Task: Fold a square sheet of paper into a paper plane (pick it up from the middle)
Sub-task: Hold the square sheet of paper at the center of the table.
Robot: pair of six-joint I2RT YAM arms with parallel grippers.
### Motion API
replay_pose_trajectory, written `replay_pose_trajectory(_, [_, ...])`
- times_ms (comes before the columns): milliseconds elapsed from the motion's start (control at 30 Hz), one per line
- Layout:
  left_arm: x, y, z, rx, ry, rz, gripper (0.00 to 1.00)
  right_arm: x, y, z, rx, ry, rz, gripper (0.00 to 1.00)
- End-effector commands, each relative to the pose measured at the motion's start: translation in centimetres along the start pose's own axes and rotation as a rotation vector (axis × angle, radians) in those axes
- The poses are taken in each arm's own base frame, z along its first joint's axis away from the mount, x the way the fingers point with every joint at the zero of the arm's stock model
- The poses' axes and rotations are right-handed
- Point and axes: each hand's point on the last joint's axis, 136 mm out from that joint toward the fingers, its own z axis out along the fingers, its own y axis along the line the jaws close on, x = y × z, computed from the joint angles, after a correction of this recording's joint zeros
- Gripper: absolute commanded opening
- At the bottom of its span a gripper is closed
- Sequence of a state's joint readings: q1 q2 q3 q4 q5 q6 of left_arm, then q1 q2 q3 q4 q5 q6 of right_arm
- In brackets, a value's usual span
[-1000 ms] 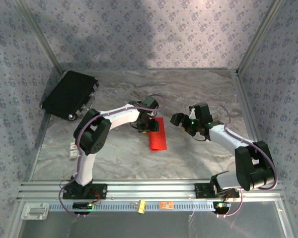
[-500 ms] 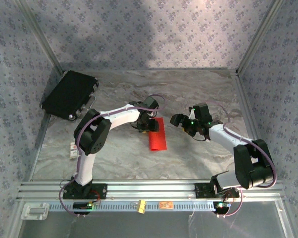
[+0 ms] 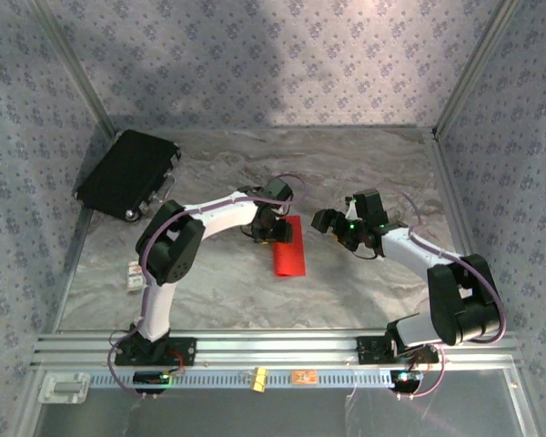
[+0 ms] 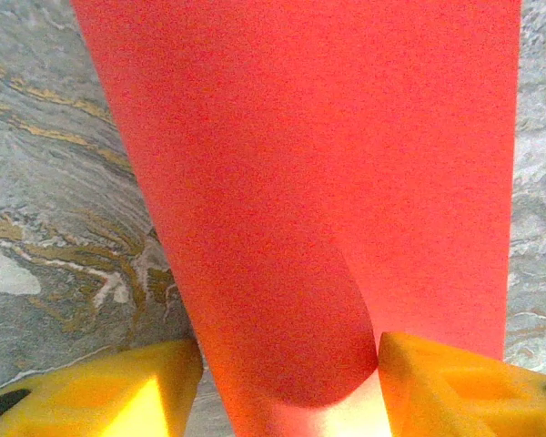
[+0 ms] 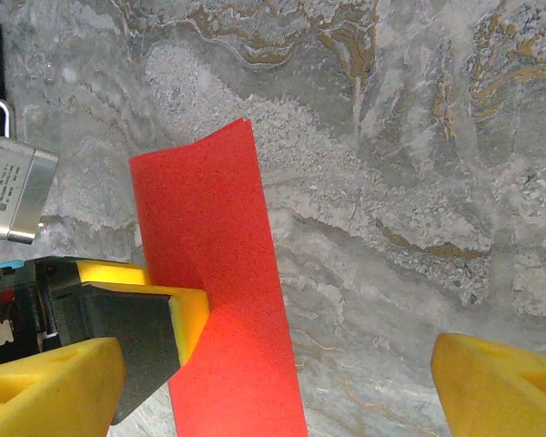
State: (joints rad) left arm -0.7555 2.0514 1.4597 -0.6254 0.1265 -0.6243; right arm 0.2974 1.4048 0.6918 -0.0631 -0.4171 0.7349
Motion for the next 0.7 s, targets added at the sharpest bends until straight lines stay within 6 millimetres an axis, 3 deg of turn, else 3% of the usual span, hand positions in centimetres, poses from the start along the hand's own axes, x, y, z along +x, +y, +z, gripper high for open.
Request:
replay_pose_trajectory(0, [0.91, 4.21, 1.82, -0.173, 0.042, -0.008, 0.57, 0.17, 0.46, 0.06, -0.006, 0.017, -0.019, 0.89])
replay_pose_trajectory(133, [1.13, 4.42, 1.92, -0.173, 0.038, -0.022, 0.5, 0.21, 0.37, 0.06, -0.001, 0.018, -0.02, 0.9])
replay_pose_trajectory(667, [0.96, 4.59, 1.98, -0.179, 0.035, -0.019, 0.5, 0.11, 0.44, 0.07, 0.001, 0.018, -0.021, 0.9])
